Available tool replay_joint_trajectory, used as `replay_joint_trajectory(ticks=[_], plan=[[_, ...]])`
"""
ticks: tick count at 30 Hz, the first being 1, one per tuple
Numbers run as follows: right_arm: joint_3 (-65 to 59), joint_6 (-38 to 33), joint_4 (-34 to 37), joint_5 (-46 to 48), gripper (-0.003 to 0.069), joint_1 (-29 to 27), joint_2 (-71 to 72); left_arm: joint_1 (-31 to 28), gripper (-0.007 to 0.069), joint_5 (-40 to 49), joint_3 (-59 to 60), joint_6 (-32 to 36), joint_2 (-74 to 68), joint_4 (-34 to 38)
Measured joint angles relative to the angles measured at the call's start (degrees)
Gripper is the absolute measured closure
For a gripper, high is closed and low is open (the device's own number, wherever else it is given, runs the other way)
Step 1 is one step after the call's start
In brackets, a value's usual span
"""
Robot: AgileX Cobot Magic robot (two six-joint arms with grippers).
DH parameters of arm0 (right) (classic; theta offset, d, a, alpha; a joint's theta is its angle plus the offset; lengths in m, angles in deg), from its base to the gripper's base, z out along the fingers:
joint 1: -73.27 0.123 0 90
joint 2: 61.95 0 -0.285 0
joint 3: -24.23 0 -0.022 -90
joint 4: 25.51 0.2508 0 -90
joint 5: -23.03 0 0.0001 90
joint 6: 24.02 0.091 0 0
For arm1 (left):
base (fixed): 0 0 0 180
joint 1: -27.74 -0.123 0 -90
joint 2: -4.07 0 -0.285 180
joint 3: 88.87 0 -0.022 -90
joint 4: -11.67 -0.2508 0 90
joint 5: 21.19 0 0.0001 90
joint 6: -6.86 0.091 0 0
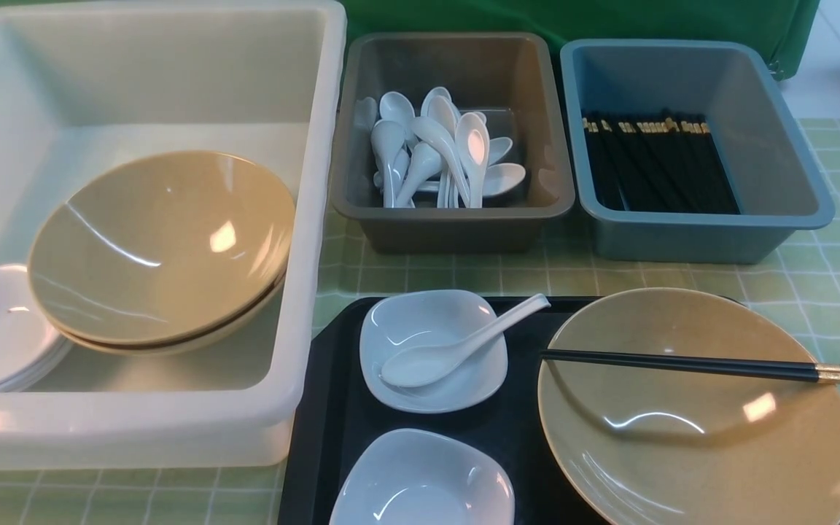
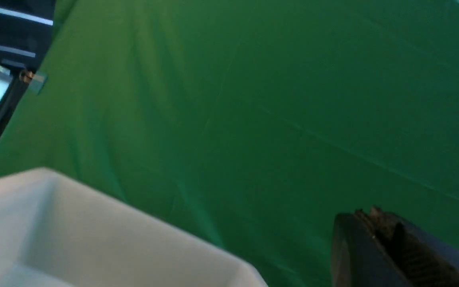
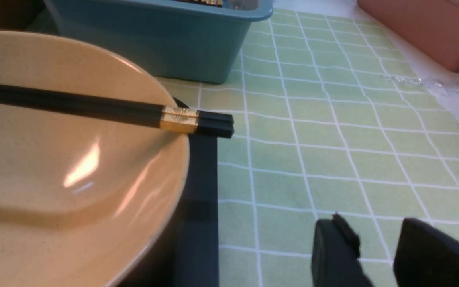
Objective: On green table put chopsticks spoon bowls plates into blue grey white boxes.
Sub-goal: 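Move the grippers toward the tableware on the black tray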
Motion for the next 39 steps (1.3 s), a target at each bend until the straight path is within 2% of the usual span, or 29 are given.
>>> replay_joint_trajectory(ticks=[4,5,6,10,13,17,21,24,25,26,31,35,39], plan=[[0.0,0.0,0.0,0.0,0.0423,0.0,0.0,0.0,0.0626,4.7,-9.4,-1.3,0.0,-10.1],[0.0,0.0,0.0,0.0,0.0423,0.0,0.0,0.0,0.0626,5.0,-9.4,-1.3,0.0,-10.7],[0.0,0.0,0.0,0.0,0.0423,0.0,0.0,0.0,0.0626,8.1,-14.7,-1.8,-0.3,-15.0],[0.0,0.0,0.0,0.0,0.0423,0.0,0.0,0.0,0.0626,14.9,-24.6,-2.5,-4.9,-20.4],[0.0,0.0,0.0,0.0,0.0423,0.0,0.0,0.0,0.0626,20.4,-30.8,-2.9,-11.1,-20.8],[0.0,0.0,0.0,0.0,0.0423,0.0,0.0,0.0,0.0626,34.9,-38.8,-4.0,-21.4,-18.5],[0.0,0.0,0.0,0.0,0.0423,0.0,0.0,1.3,0.0626,46.2,-41.4,-4.2,-31.4,-15.4],[0.0,0.0,0.0,0.0,0.0423,0.0,0.0,4.0,0.0626,47.0,-40.9,-4.3,-34.4,-13.3],[0.0,0.0,0.0,0.0,0.0423,0.0,0.0,8.0,0.0626,44.7,-39.7,-4.3,-35.8,-11.7],[0.0,0.0,0.0,0.0,0.0423,0.0,0.0,8.0,0.0626,44.7,-39.6,-4.2,-35.9,-11.6],[0.0,0.0,0.0,0.0,0.0423,0.0,0.0,18.9,0.0626,33.3,-36.9,-4.1,-36.9,-9.9],[0.0,0.0,0.0,0.0,0.0423,0.0,0.0,23.4,0.0626,24.9,-35.2,-4.4,-37.7,-7.5],[0.0,-0.7,-0.6,-0.4,0.0423,0.0,0.0,27.1,0.0626,23.2,-35.1,-4.8,-38.9,-5.7]])
